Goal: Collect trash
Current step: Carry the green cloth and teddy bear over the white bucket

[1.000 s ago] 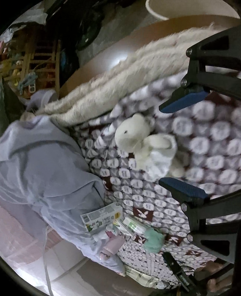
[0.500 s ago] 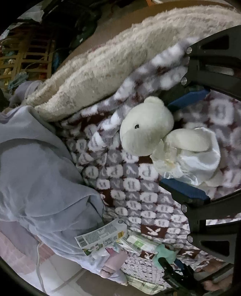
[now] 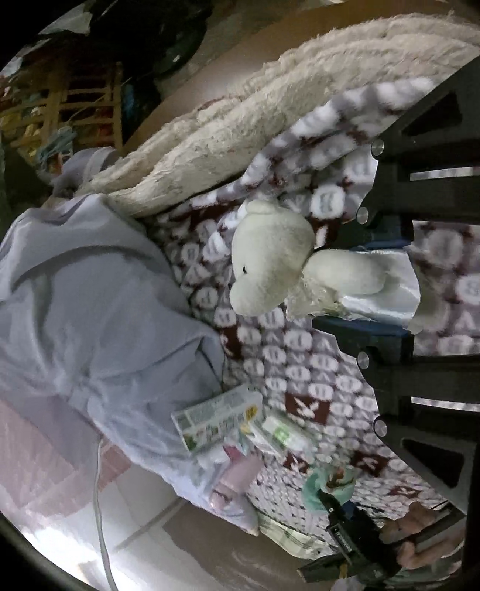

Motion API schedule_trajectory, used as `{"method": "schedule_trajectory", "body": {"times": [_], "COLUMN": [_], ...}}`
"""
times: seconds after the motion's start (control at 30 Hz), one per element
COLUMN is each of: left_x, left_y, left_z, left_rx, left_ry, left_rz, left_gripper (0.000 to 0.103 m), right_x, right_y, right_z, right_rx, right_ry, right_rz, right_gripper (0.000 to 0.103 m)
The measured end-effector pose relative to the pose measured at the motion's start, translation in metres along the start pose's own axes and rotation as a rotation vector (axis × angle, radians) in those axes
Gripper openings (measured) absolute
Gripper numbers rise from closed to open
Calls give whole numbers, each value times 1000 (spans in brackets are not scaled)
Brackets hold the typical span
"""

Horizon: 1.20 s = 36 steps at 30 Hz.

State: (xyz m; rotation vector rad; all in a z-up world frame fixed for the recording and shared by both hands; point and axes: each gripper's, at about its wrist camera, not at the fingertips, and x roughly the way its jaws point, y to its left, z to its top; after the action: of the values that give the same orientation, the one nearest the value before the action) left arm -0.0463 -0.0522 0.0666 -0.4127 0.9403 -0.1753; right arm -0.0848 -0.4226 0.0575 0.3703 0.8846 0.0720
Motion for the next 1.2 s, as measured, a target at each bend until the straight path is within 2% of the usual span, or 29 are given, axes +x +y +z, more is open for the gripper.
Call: {"method": "schedule_trajectory", "body": {"times": [0.23, 0.4, 0.77, 1.2], "left_x": [-6, -4, 2, 10], "left_y": [-51, -92, -174, -249], "left_z": [-22, -36, -69, -99], "left_rx": [115, 212, 382, 540], "left_ry": [39, 61, 107, 134], "left_rz": [-54, -81, -143, -201], "left_gripper": [40, 40, 40, 40], "right_x": [-36, -55, -95, -138], "right_y": [3, 0, -35, -82], "right_z": [-11, -21, -34, -46], "right_rx": [-25, -44, -1, 69], "right_ry": [-33, -46, -95, -149], "right_rz": [30, 4, -36, -109], "right_gripper": [28, 28, 28, 28]}}
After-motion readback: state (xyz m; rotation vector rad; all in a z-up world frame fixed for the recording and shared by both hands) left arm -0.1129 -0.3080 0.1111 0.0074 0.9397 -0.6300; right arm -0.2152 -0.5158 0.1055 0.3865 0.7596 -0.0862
